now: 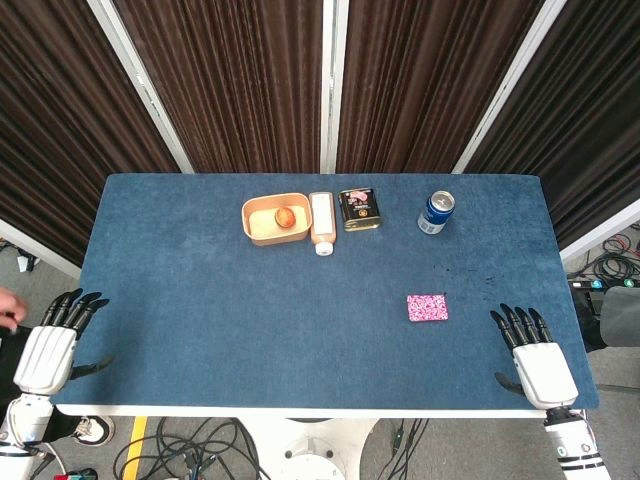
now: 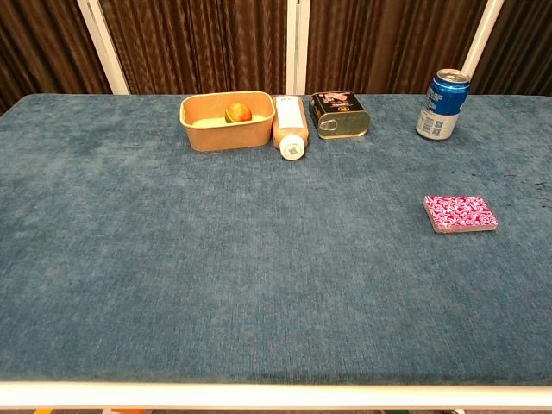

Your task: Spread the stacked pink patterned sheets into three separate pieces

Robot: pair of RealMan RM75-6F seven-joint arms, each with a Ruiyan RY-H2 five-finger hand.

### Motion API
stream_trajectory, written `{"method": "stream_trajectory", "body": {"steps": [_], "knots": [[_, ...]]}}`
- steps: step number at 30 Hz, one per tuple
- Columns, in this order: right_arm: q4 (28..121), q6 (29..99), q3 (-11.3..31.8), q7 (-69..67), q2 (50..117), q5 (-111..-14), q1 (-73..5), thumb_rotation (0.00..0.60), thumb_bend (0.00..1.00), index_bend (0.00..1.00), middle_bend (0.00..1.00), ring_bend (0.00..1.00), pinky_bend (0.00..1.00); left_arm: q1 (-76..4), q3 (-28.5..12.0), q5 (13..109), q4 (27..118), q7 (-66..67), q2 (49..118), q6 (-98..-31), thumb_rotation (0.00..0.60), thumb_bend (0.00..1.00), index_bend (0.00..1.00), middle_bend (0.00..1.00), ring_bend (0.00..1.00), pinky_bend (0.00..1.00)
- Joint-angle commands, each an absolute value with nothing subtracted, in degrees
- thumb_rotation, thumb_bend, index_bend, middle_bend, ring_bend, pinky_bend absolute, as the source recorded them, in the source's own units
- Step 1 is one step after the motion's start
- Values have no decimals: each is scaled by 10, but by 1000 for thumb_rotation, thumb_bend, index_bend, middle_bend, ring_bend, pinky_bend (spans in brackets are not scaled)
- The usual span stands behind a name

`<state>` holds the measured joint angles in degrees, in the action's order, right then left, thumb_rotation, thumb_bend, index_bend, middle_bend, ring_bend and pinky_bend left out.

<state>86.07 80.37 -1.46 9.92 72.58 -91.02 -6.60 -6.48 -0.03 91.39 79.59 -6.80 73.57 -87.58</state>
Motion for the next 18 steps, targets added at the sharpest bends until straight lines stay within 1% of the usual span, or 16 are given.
{"method": "stream_trajectory", "body": {"steps": [1, 18], "knots": [[861, 804, -14, 99, 725, -910, -66, 600, 58, 0, 0, 0, 0, -65, 0, 914, 797, -66, 736, -876, 600, 0, 184, 131, 52, 98], [855, 804, -13, 84, 728, -913, -69, 600, 90, 0, 0, 0, 0, -66, 1, 915, 804, -61, 731, -871, 600, 0, 184, 132, 52, 99]]}}
